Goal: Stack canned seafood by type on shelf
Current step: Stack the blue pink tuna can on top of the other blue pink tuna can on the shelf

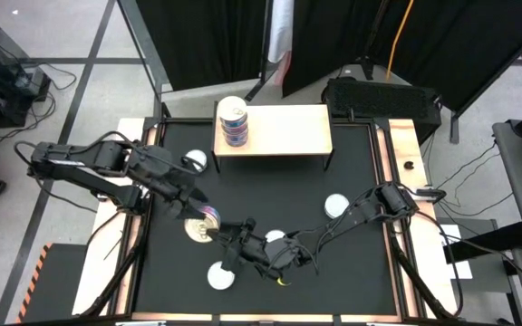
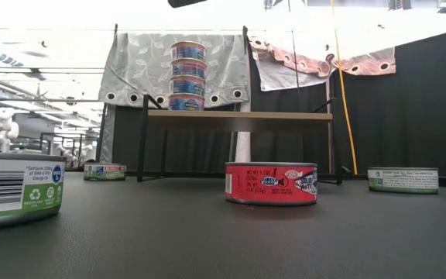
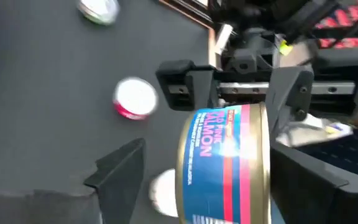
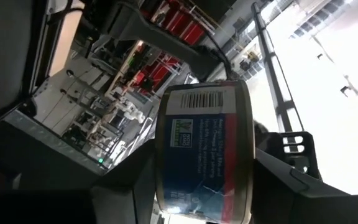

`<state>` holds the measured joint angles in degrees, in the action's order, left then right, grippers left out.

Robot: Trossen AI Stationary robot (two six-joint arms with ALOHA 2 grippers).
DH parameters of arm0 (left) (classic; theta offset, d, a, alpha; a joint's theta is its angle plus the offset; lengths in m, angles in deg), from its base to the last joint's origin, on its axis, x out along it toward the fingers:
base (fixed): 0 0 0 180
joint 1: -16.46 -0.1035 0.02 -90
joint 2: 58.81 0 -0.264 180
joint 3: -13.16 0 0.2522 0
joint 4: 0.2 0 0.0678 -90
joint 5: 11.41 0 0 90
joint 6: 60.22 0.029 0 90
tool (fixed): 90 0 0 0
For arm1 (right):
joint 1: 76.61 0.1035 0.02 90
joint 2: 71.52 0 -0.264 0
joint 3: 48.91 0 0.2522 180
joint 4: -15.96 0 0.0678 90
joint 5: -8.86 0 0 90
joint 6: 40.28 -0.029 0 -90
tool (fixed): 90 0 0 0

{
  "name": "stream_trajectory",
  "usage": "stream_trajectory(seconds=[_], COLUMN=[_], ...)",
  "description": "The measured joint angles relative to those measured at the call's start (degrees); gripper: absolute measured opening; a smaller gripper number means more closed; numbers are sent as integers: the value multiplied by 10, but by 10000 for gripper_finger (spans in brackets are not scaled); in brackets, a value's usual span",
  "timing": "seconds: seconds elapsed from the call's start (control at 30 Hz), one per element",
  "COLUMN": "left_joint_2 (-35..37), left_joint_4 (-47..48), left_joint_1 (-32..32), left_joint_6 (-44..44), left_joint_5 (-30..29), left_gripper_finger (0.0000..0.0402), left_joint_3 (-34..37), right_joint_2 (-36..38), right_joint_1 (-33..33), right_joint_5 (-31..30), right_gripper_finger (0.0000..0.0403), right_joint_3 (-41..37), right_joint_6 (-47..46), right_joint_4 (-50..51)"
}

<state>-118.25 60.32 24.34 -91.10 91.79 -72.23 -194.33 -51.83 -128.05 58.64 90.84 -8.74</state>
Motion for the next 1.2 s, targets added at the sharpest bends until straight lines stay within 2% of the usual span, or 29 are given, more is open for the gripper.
stream_trajectory(seconds=[0.13, 0.33, 0.43, 0.57, 0.67, 0.77, 0.97, 1.1, 1.2], left_joint_2=[19, 78, 109, 153, 172, 176, 153, 144, 136], left_joint_4=[34, 29, 25, -3, -62, -140, -277, -368, -398], left_joint_1=[0, -1, 1, 12, 25, 39, 77, 114, 136], left_joint_6=[33, 96, 120, 146, 173, 208, 243, 256, 252], left_joint_5=[-75, -196, -221, -223, -223, -218, -241, -328, -406], left_gripper_finger=[308, 308, 308, 308, 308, 308, 308, 308, 308], left_joint_3=[-45, -127, -138, -104, -40, 37, 171, 246, 285], right_joint_2=[0, 0, 0, 12, 36, 74, 169, 225, 261], right_joint_1=[0, 6, 9, 6, -3, -16, -53, -90, -126], right_joint_5=[-5, -5, -32, -41, -40, -42, -46, -36, 7], right_gripper_finger=[182, 182, 182, 182, 182, 182, 182, 183, 183], right_joint_3=[0, 0, 0, 0, 0, 0, 1, 1, 1], right_joint_6=[-19, -27, -4, 66, 113, 117, 48, -69, -161], right_joint_4=[-12, -46, -107, -235, -306, -327, -238, -85, 51])
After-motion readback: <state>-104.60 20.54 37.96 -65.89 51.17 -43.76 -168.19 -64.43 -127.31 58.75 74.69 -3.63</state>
